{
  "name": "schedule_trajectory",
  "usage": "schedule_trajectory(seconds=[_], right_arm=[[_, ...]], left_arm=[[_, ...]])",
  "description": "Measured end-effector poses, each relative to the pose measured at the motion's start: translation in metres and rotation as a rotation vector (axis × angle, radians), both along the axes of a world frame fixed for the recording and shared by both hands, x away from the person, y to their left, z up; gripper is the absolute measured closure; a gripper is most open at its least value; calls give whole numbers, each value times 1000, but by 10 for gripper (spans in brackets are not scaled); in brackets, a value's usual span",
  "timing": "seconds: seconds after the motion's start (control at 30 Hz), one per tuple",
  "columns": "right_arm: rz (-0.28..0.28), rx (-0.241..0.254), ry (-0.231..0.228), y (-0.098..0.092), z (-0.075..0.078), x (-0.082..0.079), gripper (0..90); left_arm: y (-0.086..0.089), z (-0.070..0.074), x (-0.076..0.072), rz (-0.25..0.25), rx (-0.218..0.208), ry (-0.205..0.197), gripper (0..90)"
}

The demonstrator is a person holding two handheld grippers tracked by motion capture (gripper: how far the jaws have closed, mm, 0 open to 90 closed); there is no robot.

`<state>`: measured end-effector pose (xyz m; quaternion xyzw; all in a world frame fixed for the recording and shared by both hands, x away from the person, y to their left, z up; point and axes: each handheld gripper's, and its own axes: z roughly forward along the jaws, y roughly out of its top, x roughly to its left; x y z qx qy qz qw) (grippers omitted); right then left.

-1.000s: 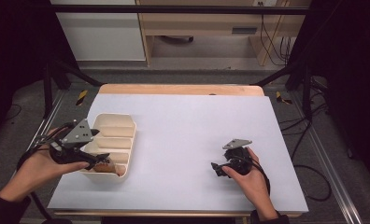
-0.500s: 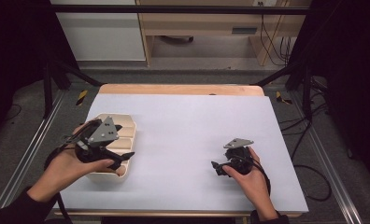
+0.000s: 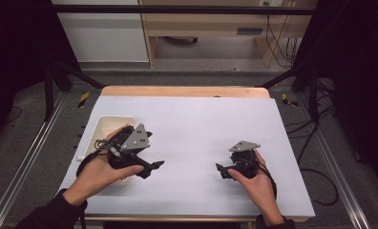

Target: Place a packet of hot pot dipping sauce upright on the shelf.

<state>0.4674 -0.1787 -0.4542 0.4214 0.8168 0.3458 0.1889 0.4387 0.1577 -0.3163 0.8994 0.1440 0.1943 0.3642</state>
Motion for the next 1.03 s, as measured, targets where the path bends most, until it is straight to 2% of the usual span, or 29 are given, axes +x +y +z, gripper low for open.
schedule_trajectory(seconds=[0.27,0.43,0.53,0.7,0.77,0.93,1.03], right_arm=[[-10,0,-3,-2,1,0,93],[-10,0,-9,-3,1,0,94],[-13,-1,-6,-4,1,1,93],[-15,-2,-7,-5,1,1,93],[-15,-2,-6,-5,1,1,93],[-17,-2,-9,-5,1,0,93],[-18,-3,-10,-5,1,0,93]], left_arm=[[-27,-10,1,-21,-18,6,94],[-40,-18,3,-16,-39,11,93],[-48,-28,6,6,-53,22,93],[-59,-56,11,28,-53,53,93],[-60,-67,13,34,-66,75,92],[-58,-100,17,52,-75,106,84],[-54,-110,18,64,-101,123,83]])
